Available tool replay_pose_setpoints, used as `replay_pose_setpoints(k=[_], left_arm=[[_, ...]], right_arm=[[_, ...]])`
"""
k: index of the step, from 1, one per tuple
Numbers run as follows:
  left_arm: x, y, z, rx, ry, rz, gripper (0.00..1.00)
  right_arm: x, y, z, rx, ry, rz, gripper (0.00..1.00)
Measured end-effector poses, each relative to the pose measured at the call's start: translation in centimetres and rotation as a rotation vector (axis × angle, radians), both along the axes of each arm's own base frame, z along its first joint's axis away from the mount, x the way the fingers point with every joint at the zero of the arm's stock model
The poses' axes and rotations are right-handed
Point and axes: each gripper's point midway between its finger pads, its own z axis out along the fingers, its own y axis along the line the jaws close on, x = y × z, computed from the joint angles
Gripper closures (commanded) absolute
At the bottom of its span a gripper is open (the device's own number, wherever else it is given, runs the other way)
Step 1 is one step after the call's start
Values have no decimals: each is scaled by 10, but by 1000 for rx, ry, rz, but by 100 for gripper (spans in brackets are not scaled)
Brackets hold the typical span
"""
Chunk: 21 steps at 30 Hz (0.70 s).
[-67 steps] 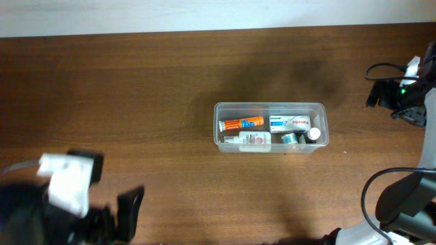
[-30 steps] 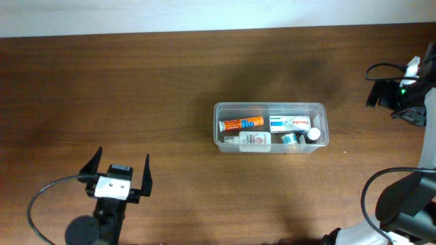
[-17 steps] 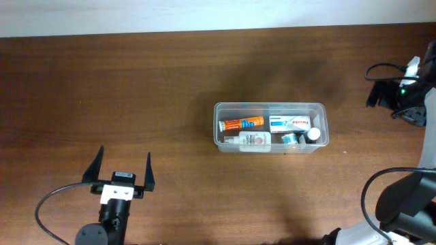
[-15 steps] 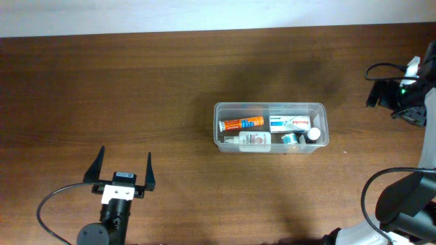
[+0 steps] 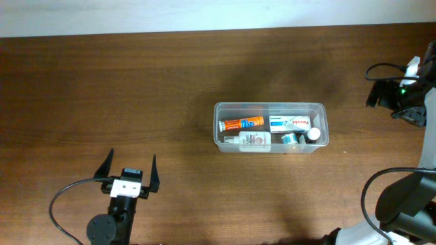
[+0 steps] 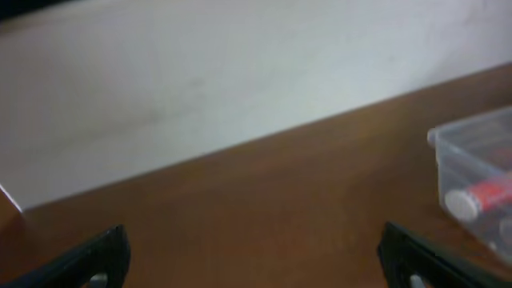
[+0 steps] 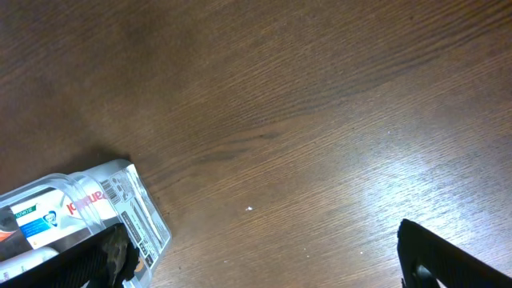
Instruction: Pack container
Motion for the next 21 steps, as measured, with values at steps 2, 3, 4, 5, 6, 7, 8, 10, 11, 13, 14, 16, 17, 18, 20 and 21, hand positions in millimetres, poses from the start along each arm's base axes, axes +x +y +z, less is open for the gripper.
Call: replay_pose_setpoints(k=[2,3,4,5,6,7,8,10,11,13,14,16,17,18,20,21], left_arm=[[0,0,-7,0,24,0,1],[0,0,-11,0,39,0,1],[0,0,-16,0,59,0,1],[0,0,-18,0,66,0,1],[0,0,-18,0,66,0,1],[0,0,-18,0,66,0,1],[0,0,-18,0,66,0,1],[0,0,-18,0,66,0,0],[0,0,-18,0,66,0,1],[0,0,-18,0,66,0,1],[0,0,-18,0,66,0,1],[0,0,-18,0,66,0,1],[0,0,-18,0,66,0,1],[0,0,-18,0,66,0,1],[0,0,-18,0,66,0,1],[0,0,-18,0,66,0,1]], right_arm=[[0,0,0,0,0,0,2],[0,0,0,1,0,-1,1],[0,0,0,0,0,0,2],[0,0,0,1,0,0,2],[0,0,0,0,0,0,2],[0,0,0,0,0,0,2],[0,0,0,0,0,0,2],[0,0,0,0,0,0,2],[0,0,0,0,0,0,2],[0,0,0,0,0,0,2],[0,0,0,0,0,0,2],[0,0,0,0,0,0,2],[0,0,0,0,0,0,2],[0,0,0,0,0,0,2],[0,0,0,0,0,0,2],[0,0,0,0,0,0,2]])
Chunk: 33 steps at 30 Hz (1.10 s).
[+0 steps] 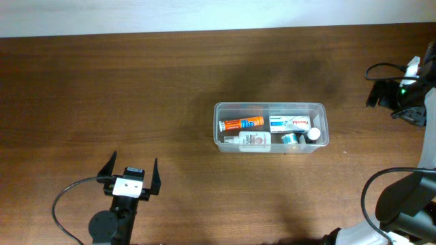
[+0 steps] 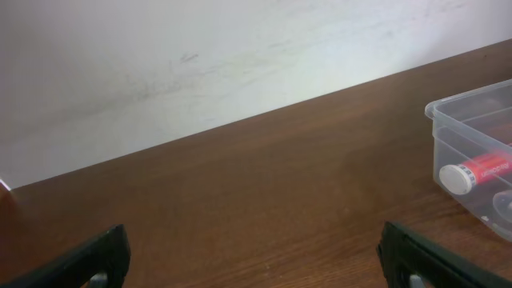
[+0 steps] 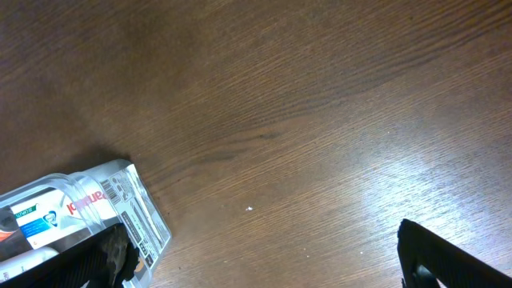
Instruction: Pack container
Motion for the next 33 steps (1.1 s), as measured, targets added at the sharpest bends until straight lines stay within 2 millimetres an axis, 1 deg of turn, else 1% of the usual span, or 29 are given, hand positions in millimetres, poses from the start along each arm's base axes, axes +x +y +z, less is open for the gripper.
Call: replay_pose_setpoints(k=[16,18,21,24,26,29,31,32,33], left_arm=[[0,0,0,0,0,0,1],[0,0,0,0,0,0,1],[0,0,0,0,0,0,1],[0,0,0,0,1,0,1],[0,0,0,0,1,0,1],[0,0,0,0,0,0,1],[0,0,0,0,0,0,1],[0,0,0,0,1,0,0],[0,0,0,0,1,0,1]], right_arm=[[0,0,0,0,0,0,2],[3,-2,1,-9,-11,0,2],[13,-7,5,-33,-54,-1,2],[16,-10,12,-54,-87,-1,2],[14,-9,26,-70,-120,-2,2],[4,-4,64,-117,-209,-4,2],[-3,-1,98,-165,-303,-4,2],[-8,2,119,-197,-366,-4,2],[-11,4,134,-218,-409,-5,2]])
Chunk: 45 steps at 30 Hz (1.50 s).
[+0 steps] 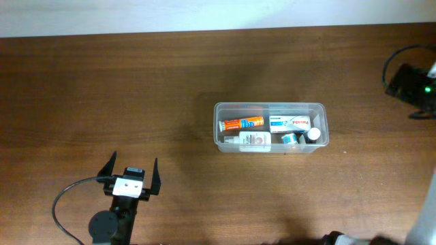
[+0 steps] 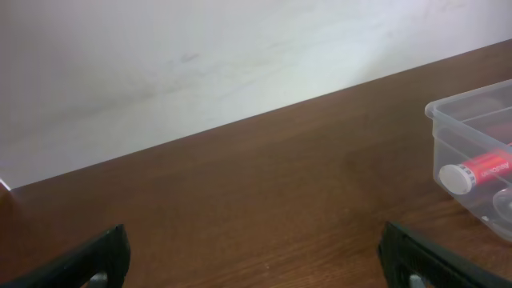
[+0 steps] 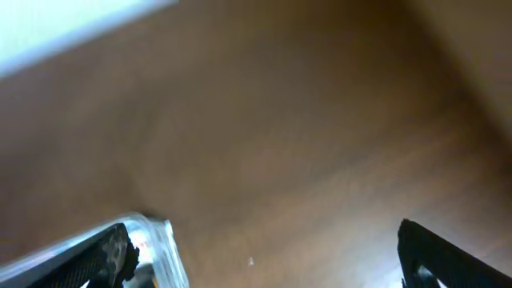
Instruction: Pack container
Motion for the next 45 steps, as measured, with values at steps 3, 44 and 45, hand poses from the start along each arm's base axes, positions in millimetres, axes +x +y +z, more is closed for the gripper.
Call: replay_pose_setpoints(k=[3,44,45], left_arm=[[0,0,0,0,0,0,1],[0,0,0,0,-1,0,1],[0,0,0,0,-1,0,1]], right_arm=[[-17,15,50,-80,-141,14,2],[-101,181,-77,-230,-938,494,2],[-100,181,-82,-228,-929,496,2]])
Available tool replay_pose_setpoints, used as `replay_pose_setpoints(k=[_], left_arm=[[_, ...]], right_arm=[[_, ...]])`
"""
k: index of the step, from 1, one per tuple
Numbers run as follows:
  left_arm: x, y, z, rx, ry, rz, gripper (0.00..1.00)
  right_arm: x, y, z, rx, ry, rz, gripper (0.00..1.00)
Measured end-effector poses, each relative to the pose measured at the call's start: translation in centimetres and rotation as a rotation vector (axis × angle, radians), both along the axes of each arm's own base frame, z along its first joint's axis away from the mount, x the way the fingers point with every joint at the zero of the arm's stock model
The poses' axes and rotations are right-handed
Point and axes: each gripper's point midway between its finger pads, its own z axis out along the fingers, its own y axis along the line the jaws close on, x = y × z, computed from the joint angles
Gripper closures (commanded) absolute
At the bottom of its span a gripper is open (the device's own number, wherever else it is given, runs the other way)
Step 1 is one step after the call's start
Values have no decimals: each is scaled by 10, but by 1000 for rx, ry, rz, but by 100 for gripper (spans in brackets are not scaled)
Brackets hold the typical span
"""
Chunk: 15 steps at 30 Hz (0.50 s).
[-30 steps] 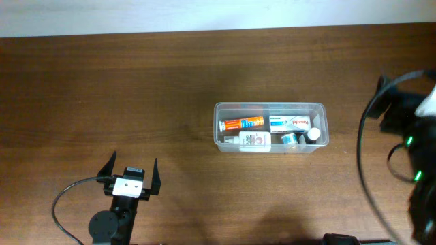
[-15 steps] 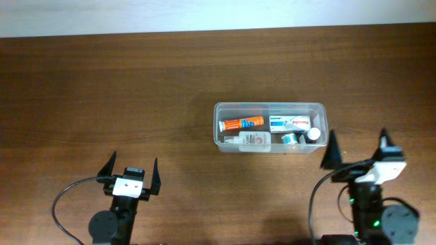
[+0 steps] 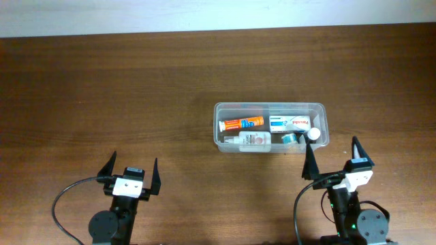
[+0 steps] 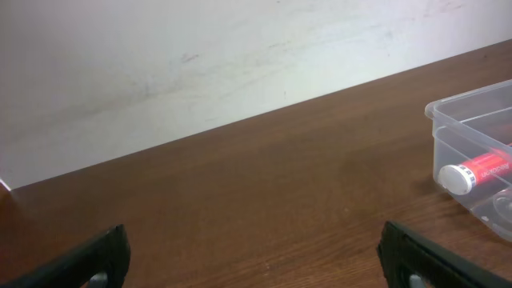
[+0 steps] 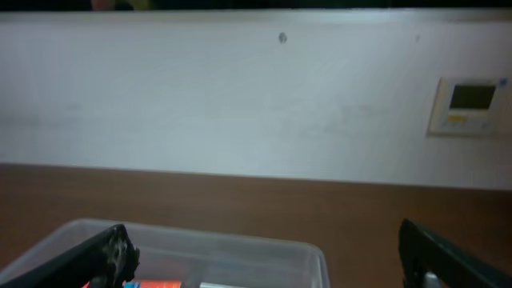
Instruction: Pack container
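Note:
A clear plastic container (image 3: 216, 126) sits mid-table holding an orange tube (image 3: 241, 124), a white and blue toothpaste box (image 3: 289, 123), a white bottle (image 3: 253, 140) and small items. My left gripper (image 3: 129, 172) rests open near the front left, far from the container, whose corner (image 4: 472, 136) and orange tube (image 4: 476, 170) show at the right of its wrist view. My right gripper (image 3: 332, 158) stands open just in front of the container's right end, with the container's rim (image 5: 240, 244) low between its fingers (image 5: 112, 252).
A white wall (image 5: 240, 96) with a small wall panel (image 5: 468, 106) rises behind the brown table (image 3: 102, 88). Cables loop from both arm bases at the front edge.
My right arm has moved from the far right edge of the table to the front, right of centre, its open gripper now facing the container. The left arm has not moved.
At first my left gripper was open at the front left and my right arm hung at the far right edge. The left then sat slightly nearer the front and stayed. The right arm drew further right, and now rests at the front by the container.

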Motion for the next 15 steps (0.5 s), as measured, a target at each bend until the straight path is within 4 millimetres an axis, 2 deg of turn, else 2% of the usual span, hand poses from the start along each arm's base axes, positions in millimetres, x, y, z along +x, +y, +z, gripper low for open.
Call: replay_pose_setpoints(k=[3,9,15], left_arm=[[0,0,0,0,0,0,1],[0,0,0,0,0,0,1],[0,0,0,0,0,0,1]], right_arm=[[2,0,-9,-1,14,0,2],[8,0,-44,-4,83,1,1],[9,0,-59,-14,129,0,1]])
